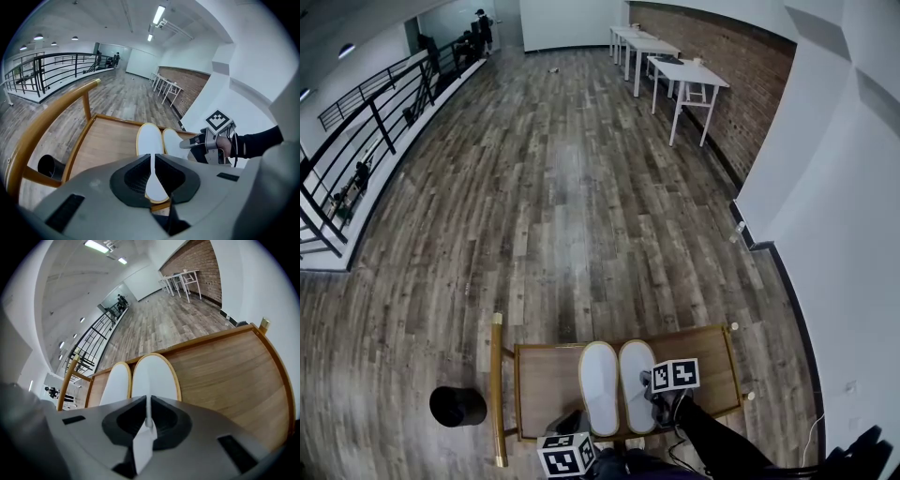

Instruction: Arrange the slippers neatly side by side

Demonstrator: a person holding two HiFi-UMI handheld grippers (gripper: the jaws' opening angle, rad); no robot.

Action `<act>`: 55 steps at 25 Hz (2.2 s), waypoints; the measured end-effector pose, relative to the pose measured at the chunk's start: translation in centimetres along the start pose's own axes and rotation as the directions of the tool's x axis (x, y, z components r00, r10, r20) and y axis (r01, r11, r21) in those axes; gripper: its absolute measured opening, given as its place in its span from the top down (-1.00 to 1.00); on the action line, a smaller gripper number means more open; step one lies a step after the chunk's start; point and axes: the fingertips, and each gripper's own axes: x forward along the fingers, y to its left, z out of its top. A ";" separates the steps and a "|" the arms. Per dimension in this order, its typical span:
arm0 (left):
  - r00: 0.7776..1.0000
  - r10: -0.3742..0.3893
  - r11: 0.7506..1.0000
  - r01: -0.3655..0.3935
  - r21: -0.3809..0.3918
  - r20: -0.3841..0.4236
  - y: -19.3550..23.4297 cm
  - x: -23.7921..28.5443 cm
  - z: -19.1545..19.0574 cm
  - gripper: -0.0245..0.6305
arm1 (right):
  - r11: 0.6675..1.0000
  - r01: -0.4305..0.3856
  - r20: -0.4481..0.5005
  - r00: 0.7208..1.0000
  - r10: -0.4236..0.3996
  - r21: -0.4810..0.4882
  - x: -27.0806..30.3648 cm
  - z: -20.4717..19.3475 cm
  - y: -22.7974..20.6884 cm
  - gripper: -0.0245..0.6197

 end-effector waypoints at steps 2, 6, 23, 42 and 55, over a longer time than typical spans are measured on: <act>1.000 0.001 1.000 -0.001 0.000 0.005 0.0 0.0 0.2 0.85 | 1.000 0.002 -0.002 1.000 -0.002 -0.002 0.1 0.0 -0.1 0.85; 1.000 -0.003 1.000 0.003 -0.022 0.018 0.2 0.0 0.4 0.85 | 1.000 -0.003 -0.005 1.000 0.003 0.026 0.1 0.0 0.0 0.85; 1.000 -0.019 0.999 0.020 -0.025 0.021 -0.7 0.6 1.2 0.85 | 0.998 -0.047 -0.029 0.999 0.046 -0.047 -1.7 0.0 0.3 0.72; 0.937 -0.006 0.998 -0.018 0.068 0.348 -5.8 -0.4 11.4 0.92 | 0.925 -0.030 0.526 0.816 0.242 -0.378 -15.5 5.2 11.3 0.78; 0.902 0.015 0.978 -0.103 0.180 0.432 -8.1 -2.7 9.8 0.92 | 0.933 0.033 0.541 0.822 0.179 -0.359 -16.0 2.6 11.5 0.93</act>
